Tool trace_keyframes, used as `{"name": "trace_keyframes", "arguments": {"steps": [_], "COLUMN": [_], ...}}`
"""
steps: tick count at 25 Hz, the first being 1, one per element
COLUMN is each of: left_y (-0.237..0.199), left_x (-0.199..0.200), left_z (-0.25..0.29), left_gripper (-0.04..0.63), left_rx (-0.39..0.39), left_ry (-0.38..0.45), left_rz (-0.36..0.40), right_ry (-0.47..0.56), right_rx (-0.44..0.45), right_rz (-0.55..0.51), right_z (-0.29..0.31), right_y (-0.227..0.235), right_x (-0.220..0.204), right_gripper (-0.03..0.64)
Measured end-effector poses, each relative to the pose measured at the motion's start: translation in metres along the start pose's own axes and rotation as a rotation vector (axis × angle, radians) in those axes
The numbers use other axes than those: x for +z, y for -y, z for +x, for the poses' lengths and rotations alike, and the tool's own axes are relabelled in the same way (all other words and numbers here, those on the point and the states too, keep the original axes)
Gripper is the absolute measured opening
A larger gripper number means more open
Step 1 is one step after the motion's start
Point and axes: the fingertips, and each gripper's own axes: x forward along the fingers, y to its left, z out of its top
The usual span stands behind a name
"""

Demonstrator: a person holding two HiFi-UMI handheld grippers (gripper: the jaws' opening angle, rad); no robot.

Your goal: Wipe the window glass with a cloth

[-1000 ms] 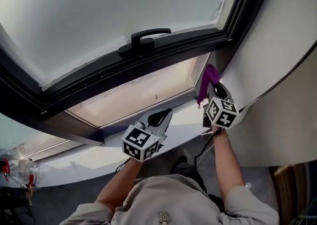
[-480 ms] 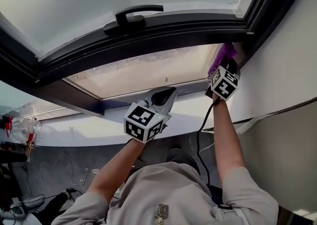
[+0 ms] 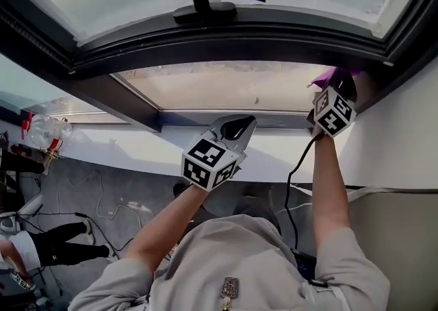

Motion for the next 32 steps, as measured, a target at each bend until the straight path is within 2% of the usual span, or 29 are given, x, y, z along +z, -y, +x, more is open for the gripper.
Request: {"name": "trace_keyframes", "arguments": {"steps": [6, 9, 17, 25, 32], "left_y": [-0.035, -0.046, -0.076, -0.139, -0.198], "left_x": [-0.01, -0.012, -0.015, -0.013, -0.023], "left_z": [-0.014, -0.022, -0.064, -0.134, -0.199], "left_gripper": [0.0, 0.0, 0.002, 0.002, 0.002], "left_rx": [0.136, 0.172, 0.237, 0.313, 0.314], "left_ry": [0.001, 0.022, 0.065, 0.093, 0.088], "left_rz": [-0.047, -0.082, -0.131, -0.124, -0.123], "right_ry": [0.021, 0.012, -0.012, -0.043, -0.066], "right_rx": [0.181, 0.254, 0.367, 0.47, 0.543], "right_rz": [-0.088, -0.103, -0.149, -0.206, -0.248], "right_z": [-0.011, -0.019, -0.04, -0.069, -0.099], "right_y": [-0.051, -0.08, -0.16, -0.27, -0.377], "right_x": [0.002, 0.0, -0.011, -0.029, -0.05], "right_gripper": [0.101, 0.101, 0.1, 0.1, 0.1]}}
